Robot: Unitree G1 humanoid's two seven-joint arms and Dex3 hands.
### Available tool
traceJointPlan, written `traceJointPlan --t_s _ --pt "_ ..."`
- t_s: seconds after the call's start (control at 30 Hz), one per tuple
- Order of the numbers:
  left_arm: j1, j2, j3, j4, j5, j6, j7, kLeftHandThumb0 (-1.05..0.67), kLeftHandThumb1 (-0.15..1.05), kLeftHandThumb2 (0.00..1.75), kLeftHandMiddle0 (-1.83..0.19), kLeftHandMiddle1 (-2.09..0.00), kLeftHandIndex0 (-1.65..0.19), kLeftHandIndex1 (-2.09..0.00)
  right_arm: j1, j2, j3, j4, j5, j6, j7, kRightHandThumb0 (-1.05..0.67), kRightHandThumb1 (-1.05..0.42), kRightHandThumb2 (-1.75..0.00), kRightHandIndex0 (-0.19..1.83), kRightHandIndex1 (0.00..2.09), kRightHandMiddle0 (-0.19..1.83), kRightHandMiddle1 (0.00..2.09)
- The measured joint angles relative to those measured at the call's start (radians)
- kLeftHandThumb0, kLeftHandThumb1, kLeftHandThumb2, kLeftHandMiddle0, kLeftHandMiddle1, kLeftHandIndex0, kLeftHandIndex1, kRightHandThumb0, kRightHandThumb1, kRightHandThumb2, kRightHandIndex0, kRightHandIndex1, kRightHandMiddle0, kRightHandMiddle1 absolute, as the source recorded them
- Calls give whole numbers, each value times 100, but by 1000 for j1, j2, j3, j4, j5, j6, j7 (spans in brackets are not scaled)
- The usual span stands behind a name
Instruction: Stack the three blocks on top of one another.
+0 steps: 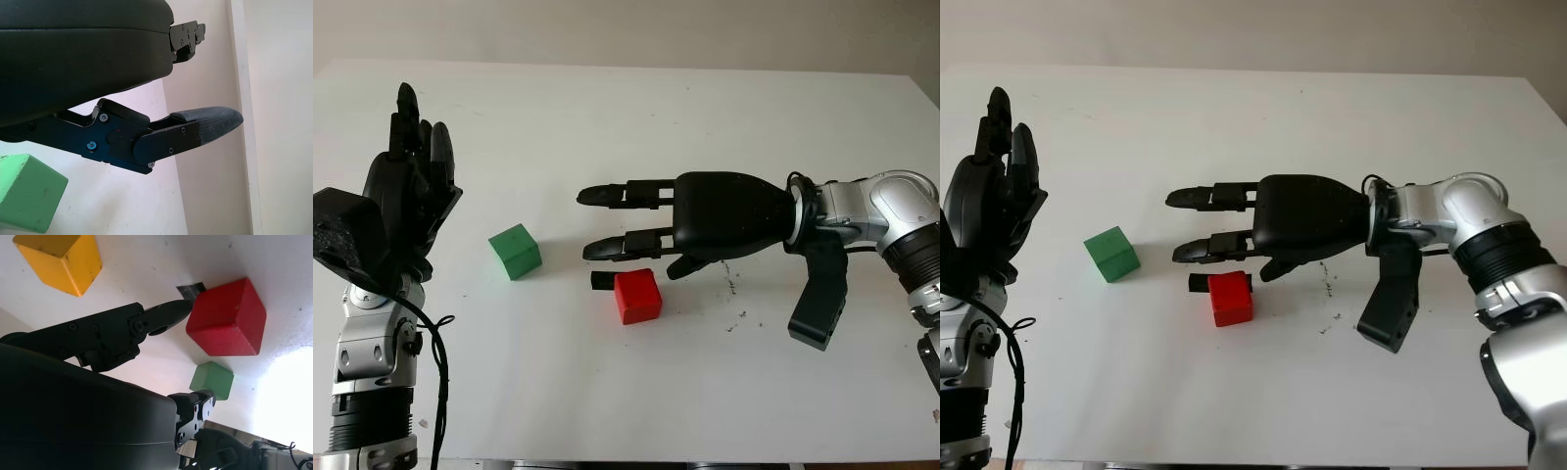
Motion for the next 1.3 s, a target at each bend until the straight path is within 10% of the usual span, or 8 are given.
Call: traceJointPlan --t_s 0.53,0.93,1.3 --pt "2 -13 0 0 3 -9 8 -67 105 65 19 0 19 0 -2 14 39 18 7 -52 -4 -38 -97 -6 2 7 52 35" --pt "6 -23 0 0 3 -2 9 -66 105 67 19 0 19 0 -2 41 45 34 3 -66 -47 -44 -97 -5 6 7 36 138" --pt "13 -24 -4 -2 13 1 4 -67 105 67 19 0 19 0 -5 51 45 32 11 -69 -29 -42 -97 -5 10 7 38 154"
